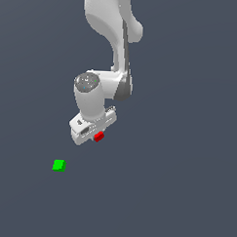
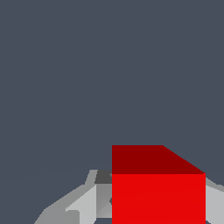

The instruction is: Stack the red cube on top of the green cube.

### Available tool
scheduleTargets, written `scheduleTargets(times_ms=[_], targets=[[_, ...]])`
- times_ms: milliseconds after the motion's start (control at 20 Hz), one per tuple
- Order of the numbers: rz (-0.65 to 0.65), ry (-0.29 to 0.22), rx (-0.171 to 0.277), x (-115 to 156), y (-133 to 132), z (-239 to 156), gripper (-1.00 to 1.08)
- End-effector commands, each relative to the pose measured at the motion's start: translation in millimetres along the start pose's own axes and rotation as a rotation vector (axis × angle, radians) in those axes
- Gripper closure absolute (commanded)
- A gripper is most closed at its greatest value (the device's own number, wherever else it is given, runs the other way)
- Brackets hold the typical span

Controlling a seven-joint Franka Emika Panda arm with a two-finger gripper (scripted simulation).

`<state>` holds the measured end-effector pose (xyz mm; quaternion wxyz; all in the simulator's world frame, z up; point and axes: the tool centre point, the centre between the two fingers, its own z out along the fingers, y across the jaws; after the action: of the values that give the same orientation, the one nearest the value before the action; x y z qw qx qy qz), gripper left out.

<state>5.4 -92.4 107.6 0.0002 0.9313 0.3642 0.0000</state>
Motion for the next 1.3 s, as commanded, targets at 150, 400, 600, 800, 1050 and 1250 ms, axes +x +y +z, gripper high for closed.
scheduleTargets(times_ms=[150,400,600,800,1050,1250], targets=[[0.0,0.0,-0.001,-5.8,37.1,8.5,1.08],[0.0,-0.001,-0.001,-10.7,73.0,17.1,1.08],[0.0,-0.001,-0.001,-14.0,98.7,23.1,1.08],[0.0,-0.001,-0.001,-16.8,121.7,28.3,1.08],[0.0,-0.001,-0.001,-19.6,147.0,34.0,1.08],[0.001,0.0,0.0,-21.5,164.7,38.2,1.08]])
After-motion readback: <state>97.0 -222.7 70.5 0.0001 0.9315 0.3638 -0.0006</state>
